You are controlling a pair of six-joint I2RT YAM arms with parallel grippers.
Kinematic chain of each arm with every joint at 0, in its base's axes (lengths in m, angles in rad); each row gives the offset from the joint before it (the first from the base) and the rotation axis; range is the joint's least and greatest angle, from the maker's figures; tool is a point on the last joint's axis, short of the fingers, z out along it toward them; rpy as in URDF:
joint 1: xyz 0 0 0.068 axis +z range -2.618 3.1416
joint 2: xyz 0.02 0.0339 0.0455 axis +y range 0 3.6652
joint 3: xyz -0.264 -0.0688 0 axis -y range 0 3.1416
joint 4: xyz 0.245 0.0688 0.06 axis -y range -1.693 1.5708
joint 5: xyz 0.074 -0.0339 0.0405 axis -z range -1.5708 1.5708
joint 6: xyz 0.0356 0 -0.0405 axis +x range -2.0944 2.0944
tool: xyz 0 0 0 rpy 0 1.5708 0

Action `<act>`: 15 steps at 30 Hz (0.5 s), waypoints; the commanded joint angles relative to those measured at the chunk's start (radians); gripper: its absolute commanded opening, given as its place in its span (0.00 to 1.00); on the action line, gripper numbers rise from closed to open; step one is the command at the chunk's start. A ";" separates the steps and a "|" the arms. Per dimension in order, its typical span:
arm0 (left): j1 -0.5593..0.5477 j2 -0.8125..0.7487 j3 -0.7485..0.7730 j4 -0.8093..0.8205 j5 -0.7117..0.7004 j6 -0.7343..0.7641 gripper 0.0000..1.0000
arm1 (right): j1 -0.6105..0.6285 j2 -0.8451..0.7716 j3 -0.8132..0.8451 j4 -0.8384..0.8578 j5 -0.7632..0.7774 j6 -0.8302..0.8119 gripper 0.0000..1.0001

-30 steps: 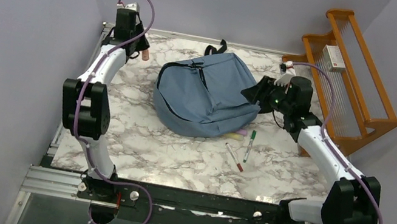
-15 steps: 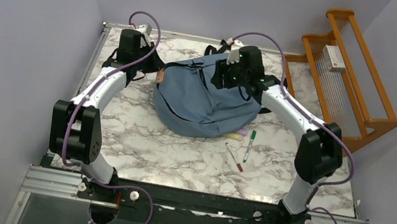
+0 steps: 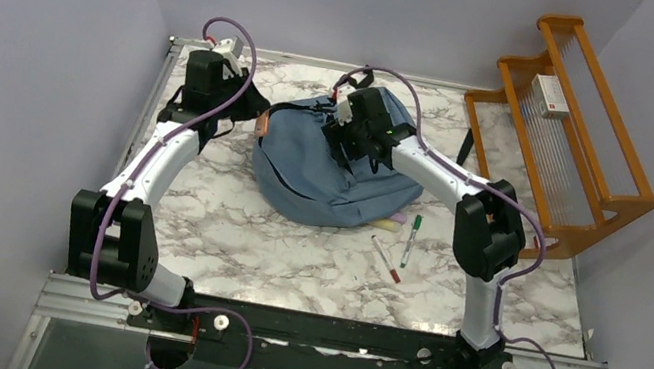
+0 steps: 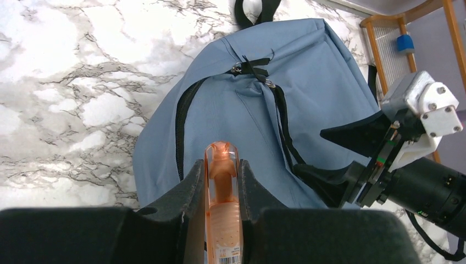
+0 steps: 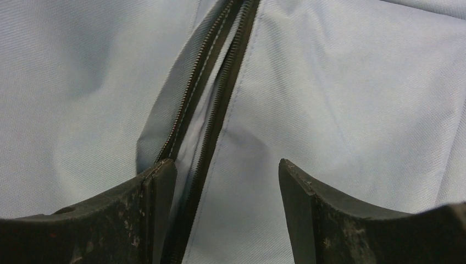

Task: Pack the student bag
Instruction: Pick up the stationery from the center of the board.

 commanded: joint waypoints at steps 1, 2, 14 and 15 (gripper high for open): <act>0.002 0.004 0.021 0.010 0.003 0.017 0.00 | 0.034 0.011 0.026 -0.027 0.012 -0.047 0.75; 0.003 0.005 0.023 0.010 0.003 0.019 0.00 | 0.038 0.010 0.025 -0.024 0.001 -0.047 0.76; 0.003 0.022 0.015 0.020 0.017 0.004 0.00 | 0.046 0.074 0.076 -0.050 0.201 -0.056 0.63; 0.003 0.023 0.015 0.021 0.018 0.003 0.00 | 0.046 0.081 0.083 -0.057 0.217 -0.058 0.58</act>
